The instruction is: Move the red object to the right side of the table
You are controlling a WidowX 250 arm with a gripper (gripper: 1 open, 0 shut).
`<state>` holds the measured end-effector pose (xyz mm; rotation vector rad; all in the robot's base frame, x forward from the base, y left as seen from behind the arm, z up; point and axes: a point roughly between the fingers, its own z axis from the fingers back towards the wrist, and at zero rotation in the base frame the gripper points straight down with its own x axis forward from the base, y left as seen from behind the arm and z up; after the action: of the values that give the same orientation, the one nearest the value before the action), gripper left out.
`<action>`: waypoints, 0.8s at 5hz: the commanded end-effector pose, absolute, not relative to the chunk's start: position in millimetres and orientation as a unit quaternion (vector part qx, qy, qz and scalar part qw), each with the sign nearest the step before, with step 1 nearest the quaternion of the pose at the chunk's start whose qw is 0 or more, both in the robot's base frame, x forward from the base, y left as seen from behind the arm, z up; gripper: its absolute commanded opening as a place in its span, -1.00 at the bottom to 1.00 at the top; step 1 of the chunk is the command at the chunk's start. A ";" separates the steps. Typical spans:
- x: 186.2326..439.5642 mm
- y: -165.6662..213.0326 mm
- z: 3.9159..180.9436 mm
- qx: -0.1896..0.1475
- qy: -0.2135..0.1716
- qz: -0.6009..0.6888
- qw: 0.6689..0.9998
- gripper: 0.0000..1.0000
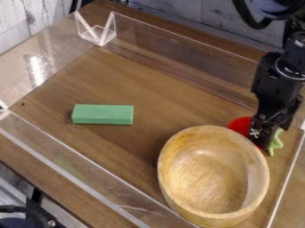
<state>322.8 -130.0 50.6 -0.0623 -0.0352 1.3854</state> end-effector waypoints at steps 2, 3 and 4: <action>349.4 -120.5 130.8 -0.079 -0.070 0.642 0.759 1.00; 354.5 -109.4 139.6 -0.083 -0.074 0.629 0.770 1.00; 352.8 -101.3 124.0 -0.080 -0.075 0.642 0.759 1.00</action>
<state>349.0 -103.1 98.2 -0.1061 -0.1164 1.3971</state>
